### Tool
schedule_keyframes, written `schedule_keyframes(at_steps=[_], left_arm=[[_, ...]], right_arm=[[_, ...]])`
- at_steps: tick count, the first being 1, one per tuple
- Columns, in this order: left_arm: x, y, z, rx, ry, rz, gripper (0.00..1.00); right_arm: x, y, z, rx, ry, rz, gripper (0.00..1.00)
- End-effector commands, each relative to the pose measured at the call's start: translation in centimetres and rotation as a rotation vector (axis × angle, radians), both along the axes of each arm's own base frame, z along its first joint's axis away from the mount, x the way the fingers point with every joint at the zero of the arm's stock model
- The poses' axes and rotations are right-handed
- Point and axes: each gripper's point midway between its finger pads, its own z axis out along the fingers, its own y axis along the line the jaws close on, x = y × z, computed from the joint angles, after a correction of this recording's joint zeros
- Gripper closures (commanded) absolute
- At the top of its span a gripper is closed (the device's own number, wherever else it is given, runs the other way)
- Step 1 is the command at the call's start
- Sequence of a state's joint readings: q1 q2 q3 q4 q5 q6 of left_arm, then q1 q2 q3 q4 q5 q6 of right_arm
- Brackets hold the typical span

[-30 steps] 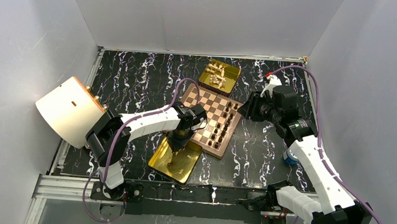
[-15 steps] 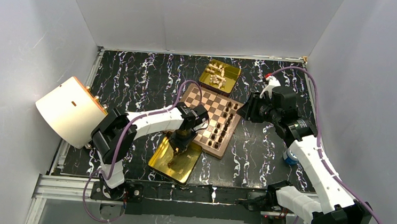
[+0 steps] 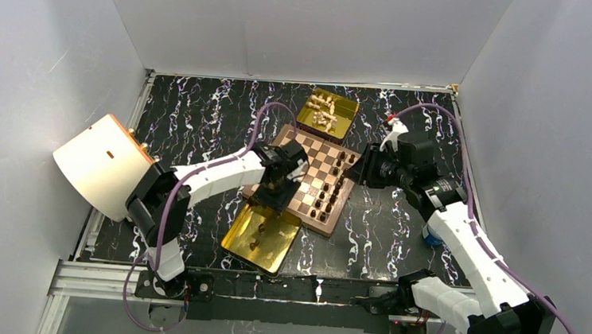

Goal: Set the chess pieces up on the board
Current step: Move the chess piece to the storage box, then pick up the chess piece from the storage box.

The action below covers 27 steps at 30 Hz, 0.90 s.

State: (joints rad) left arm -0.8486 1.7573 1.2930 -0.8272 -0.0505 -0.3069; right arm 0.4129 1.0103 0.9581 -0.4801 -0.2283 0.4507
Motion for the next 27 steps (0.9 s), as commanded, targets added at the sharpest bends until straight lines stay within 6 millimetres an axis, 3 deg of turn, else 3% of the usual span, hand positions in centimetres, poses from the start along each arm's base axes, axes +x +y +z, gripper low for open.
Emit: schedule_keyframes(at_steps=[1,3,8,13,14,16,19,27], left_arm=[[3.6,-0.5,5.5,-0.216,-0.132,0.113,0.53],[4.7,-0.2,7.0,-0.309,-0.164,0.164,0.50],[7.9,3.0,10.5,-0.456,-0.308,0.340,0.38],[8.8,5.8,14.2,-0.501,-0.474,0.433,0.30],[8.7,6.4,15.5,-0.515,-0.523,0.443,0.28],[8.5,7.6,17.3,-0.524,-0.605,0.464,0.14],[7.7,9.8,19.4,-0.524,-0.723,0.499,0.13],[4.5,13.8,20.6,-0.511,-0.936,0.431,0.12]], right_arm=[[-0.6,2.1,0.1,0.025,0.006,0.040,0.56],[-1.0,3.1,-0.1,0.012,0.010,0.062,0.56],[-2.2,6.0,-0.6,-0.021,0.007,0.109,0.56],[-4.2,9.8,-2.1,-0.066,0.014,0.192,0.56],[-4.6,10.6,-2.4,-0.086,0.008,0.203,0.56],[-5.1,11.9,-3.2,-0.121,0.005,0.228,0.55],[-6.2,14.2,-4.3,-0.165,-0.012,0.274,0.54],[-7.3,19.2,-7.6,-0.295,-0.065,0.357,0.45]])
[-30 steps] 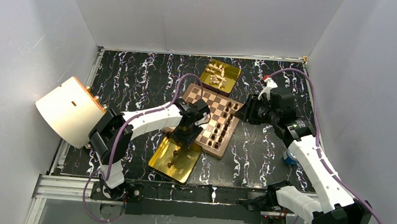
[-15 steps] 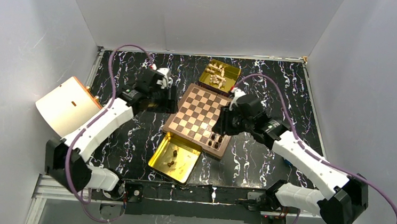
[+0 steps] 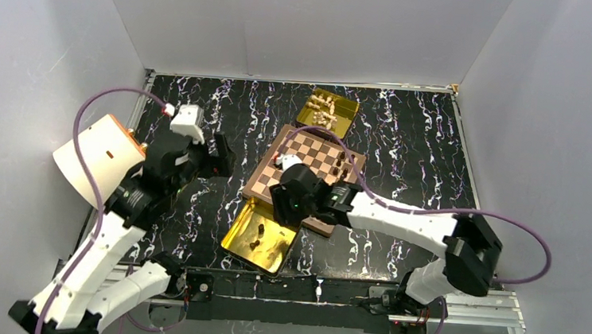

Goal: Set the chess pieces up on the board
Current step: Pick up the chess piece from the storage box.

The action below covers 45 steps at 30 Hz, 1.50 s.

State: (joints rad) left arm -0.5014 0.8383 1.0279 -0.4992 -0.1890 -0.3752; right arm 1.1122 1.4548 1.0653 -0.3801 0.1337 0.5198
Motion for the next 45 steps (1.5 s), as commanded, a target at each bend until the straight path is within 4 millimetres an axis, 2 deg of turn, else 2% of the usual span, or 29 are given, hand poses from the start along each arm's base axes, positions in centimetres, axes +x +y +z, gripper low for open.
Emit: schedule_keyframes(at_steps=[1,4,7,13,17,23,32,35,45], left_arm=[[-1.2,2.6,-0.3,0.082,-0.118,0.023,0.12],[-2.3,3.6,-0.1,0.097,-0.178,0.022,0.12],[-3.0,4.3,-0.8,0.125,-0.198,0.017,0.12],[-3.9,4.9,-2.3,0.154,-0.230,0.005,0.12],[-3.7,4.9,-2.5,0.159,-0.249,-0.001,0.12],[-3.6,4.9,-2.8,0.184,-0.230,-0.005,0.12],[-4.0,5.8,-2.2,0.173,-0.263,0.034,0.11],[-3.9,5.8,-2.3,0.179,-0.256,0.036,0.11],[-4.0,6.1,-2.2,0.178,-0.259,0.050,0.11]], right_arm=[[1.5,3.7,1.0,0.009,-0.119,0.013,0.45],[1.5,5.0,-0.4,-0.059,-0.139,0.040,0.44],[1.3,5.8,-1.6,-0.099,-0.132,0.060,0.44],[0.8,7.3,-2.5,-0.108,-0.115,0.092,0.46],[0.4,7.7,-3.6,-0.132,-0.092,0.105,0.47],[0.1,7.2,-5.5,-0.200,-0.057,0.099,0.50],[-0.5,7.2,-5.8,-0.196,-0.038,0.105,0.56],[-0.5,7.0,-5.7,-0.196,-0.038,0.104,0.62],[-1.0,7.1,-3.3,-0.151,-0.038,0.121,0.75]])
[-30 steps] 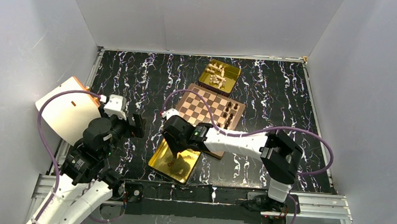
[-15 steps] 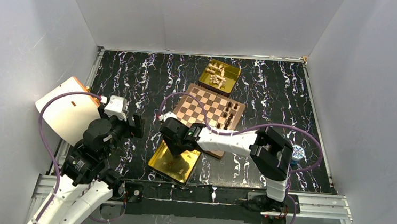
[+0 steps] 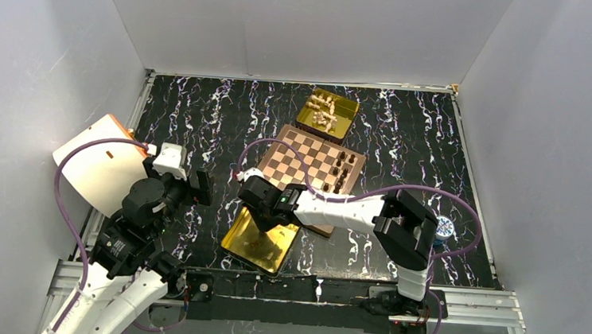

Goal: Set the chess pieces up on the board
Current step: Pick up the chess piece from the storage box, then place the chess piece on the chessboard.

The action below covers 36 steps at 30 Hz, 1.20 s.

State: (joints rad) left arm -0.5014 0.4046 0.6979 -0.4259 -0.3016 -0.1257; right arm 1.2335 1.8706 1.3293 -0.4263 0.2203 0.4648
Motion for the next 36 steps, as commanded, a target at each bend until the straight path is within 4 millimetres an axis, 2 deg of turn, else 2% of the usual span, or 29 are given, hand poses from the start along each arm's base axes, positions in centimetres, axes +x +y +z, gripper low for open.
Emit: schedule_keyframes(at_steps=[1,7,14,20,27,31,36], left_arm=[[0.2,0.5,0.9,-0.003,-0.032,0.026,0.11],[0.2,0.4,0.8,0.000,-0.029,0.023,0.11],[0.4,0.0,0.4,0.008,-0.010,0.003,0.11],[0.6,-0.4,0.0,0.023,0.009,-0.017,0.11],[0.8,-1.6,0.3,0.014,0.023,-0.067,0.11],[1.3,-2.9,0.5,0.017,0.043,-0.123,0.11],[1.7,-4.2,-0.1,0.012,0.073,-0.172,0.10]], right_arm=[[-0.2,0.9,4.1,0.086,-0.017,0.013,0.76],[0.1,0.5,6.8,0.112,-0.041,0.005,0.79],[1.6,-1.2,9.8,0.130,-0.079,-0.044,0.78],[4.9,-4.1,11.1,0.095,-0.111,-0.136,0.79],[10.2,-9.2,12.9,0.066,-0.148,-0.274,0.79],[12.9,-12.3,13.3,0.037,-0.162,-0.361,0.79],[16.3,-16.0,13.5,0.010,-0.170,-0.471,0.79]])
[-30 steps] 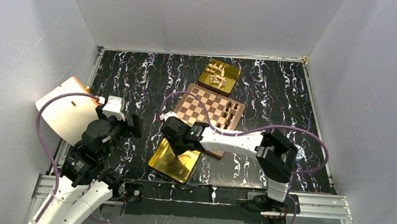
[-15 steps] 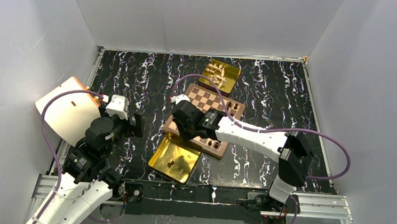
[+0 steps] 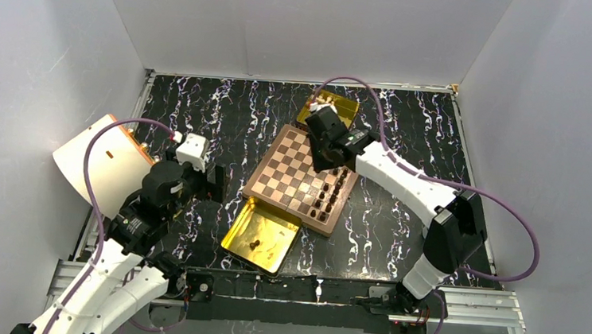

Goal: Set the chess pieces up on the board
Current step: Place the chess piece on the chessboard.

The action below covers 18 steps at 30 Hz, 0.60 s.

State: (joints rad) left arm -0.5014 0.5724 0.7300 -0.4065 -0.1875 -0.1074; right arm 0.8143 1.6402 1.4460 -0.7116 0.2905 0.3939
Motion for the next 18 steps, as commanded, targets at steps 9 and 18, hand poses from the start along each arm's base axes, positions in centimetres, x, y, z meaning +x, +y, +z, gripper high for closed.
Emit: schedule_keyframes(at_steps=[9,18], left_arm=[[0.2,-0.7,0.6,-0.021,-0.044,-0.040,0.10],[0.2,-0.6,0.3,-0.013,-0.041,-0.037,0.10]], right_arm=[[6.8,-7.4,2.4,-0.008,-0.060,-0.200,0.79],[9.6,-9.6,0.2,-0.023,-0.024,-0.253,0.79]])
